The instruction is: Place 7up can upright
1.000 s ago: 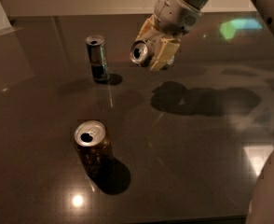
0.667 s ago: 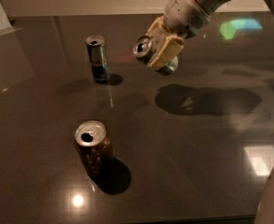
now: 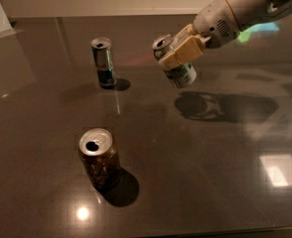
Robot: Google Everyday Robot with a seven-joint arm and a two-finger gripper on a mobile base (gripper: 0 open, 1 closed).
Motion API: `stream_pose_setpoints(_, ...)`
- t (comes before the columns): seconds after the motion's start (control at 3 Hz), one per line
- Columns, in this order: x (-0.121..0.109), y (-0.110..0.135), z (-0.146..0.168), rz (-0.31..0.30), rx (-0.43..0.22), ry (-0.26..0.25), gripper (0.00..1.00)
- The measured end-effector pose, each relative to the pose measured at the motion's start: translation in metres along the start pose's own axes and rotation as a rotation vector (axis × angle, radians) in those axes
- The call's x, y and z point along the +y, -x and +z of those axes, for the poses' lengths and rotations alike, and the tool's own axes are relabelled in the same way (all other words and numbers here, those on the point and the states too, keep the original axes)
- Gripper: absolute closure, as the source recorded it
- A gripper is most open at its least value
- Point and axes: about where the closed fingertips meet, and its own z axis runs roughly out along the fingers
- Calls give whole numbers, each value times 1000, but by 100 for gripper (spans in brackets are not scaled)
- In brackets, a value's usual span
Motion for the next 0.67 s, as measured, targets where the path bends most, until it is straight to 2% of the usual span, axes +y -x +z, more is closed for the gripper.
stream_pose_setpoints(0.33, -2, -11, -6, 92, -117, -5, 100)
stream_pose_setpoints(0.67, -4, -21, -11, 114, -219, -1, 100)
